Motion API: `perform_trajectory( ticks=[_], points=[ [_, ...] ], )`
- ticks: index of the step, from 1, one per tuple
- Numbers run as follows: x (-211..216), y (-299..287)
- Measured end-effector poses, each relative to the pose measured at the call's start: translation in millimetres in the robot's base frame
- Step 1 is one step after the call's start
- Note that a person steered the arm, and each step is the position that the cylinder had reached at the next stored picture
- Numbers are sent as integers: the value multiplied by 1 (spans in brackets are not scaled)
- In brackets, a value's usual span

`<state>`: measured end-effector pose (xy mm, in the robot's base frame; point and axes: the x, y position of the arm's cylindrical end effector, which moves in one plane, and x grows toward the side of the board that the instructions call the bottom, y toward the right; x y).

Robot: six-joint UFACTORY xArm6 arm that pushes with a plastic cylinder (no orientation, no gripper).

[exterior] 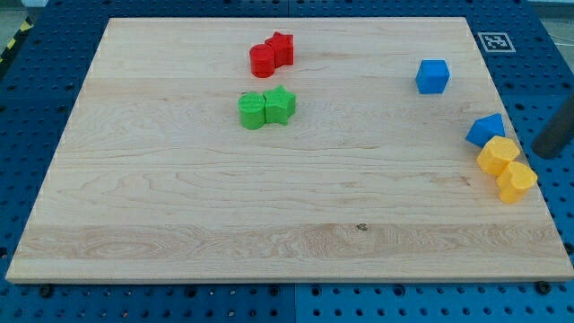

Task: Move the blue triangle to the bottom of the blue cube

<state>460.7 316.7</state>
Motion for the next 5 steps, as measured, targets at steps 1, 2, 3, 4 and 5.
perform_trajectory(
  ticks=[1,2,3,4,5],
  points=[
    [-5,-19],
    [-1,-32],
    [-1,-57],
    [-11,-72],
    [-28,-76]
  ],
)
